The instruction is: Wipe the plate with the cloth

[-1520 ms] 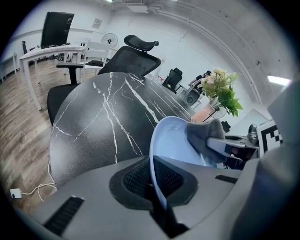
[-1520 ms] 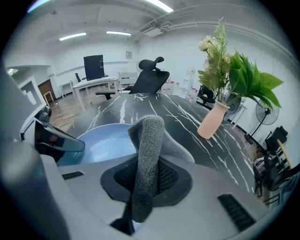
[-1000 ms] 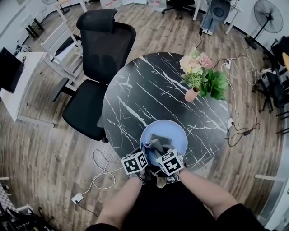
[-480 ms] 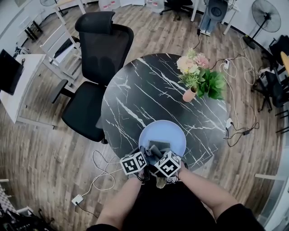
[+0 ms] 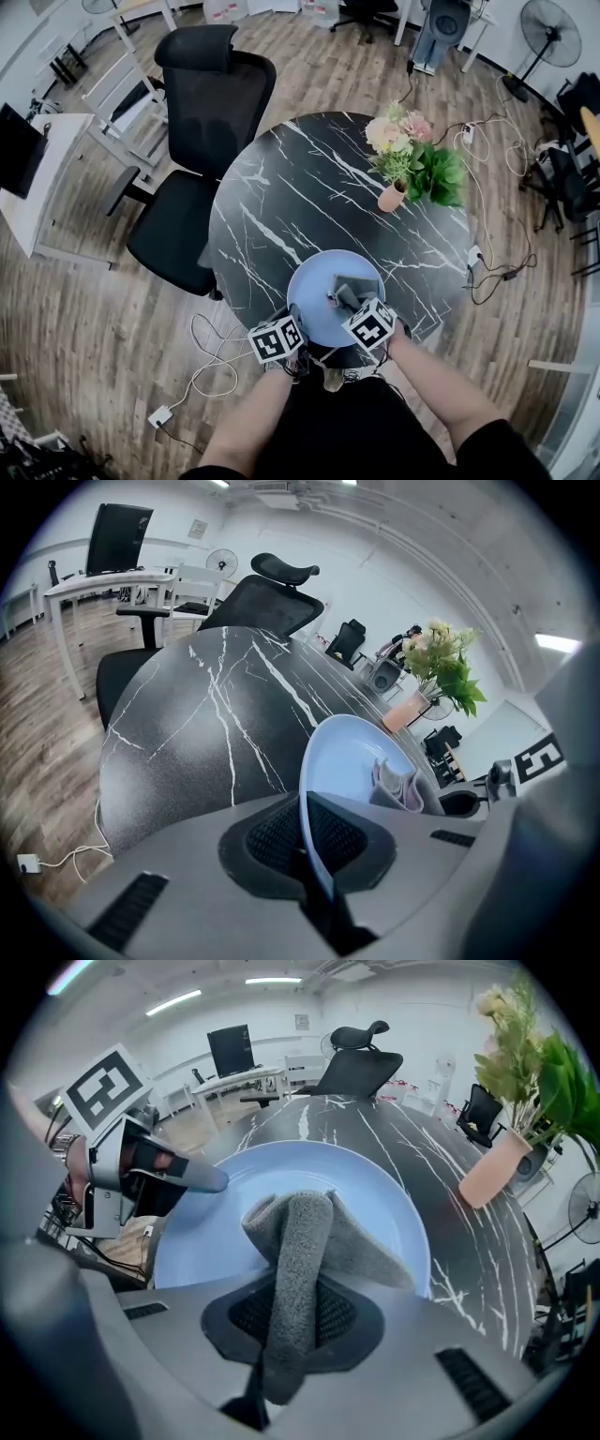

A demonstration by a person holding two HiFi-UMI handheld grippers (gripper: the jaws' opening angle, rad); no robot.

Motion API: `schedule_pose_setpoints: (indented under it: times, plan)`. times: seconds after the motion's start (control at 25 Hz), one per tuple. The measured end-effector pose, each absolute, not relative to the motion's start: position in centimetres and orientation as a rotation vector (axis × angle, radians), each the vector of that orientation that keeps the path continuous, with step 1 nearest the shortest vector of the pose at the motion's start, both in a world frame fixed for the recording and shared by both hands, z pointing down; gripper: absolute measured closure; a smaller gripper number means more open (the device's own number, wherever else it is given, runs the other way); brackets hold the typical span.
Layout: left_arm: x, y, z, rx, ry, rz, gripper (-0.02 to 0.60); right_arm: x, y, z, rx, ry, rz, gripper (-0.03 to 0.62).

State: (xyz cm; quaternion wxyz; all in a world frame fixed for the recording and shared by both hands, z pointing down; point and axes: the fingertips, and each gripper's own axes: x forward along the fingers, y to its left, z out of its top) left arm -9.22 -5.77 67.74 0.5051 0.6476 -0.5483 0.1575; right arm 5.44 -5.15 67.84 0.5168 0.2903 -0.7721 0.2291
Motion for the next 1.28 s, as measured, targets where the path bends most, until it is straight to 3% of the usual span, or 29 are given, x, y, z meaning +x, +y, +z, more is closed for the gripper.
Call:
schedule_pose_setpoints:
  times: [0.36,0.8,1.28]
  plan:
    - [-9.7,-5.8,67.4,1.565,-1.334,0.411,0.548,8.4,-8.6,68.0,0.733,-1.746,0.377,0.536]
    - [-9.7,-5.9,67.4,1.564,-1.331,0.399,0.548,8.5,-12.2,66.2,0.994,-1.816,0.424,0.536]
    - [-9.4,-5.8,67.7,1.564,-1.328,0.375,0.548,1.4,-7.9,66.0,0.911,-2.009,0.856,0.536]
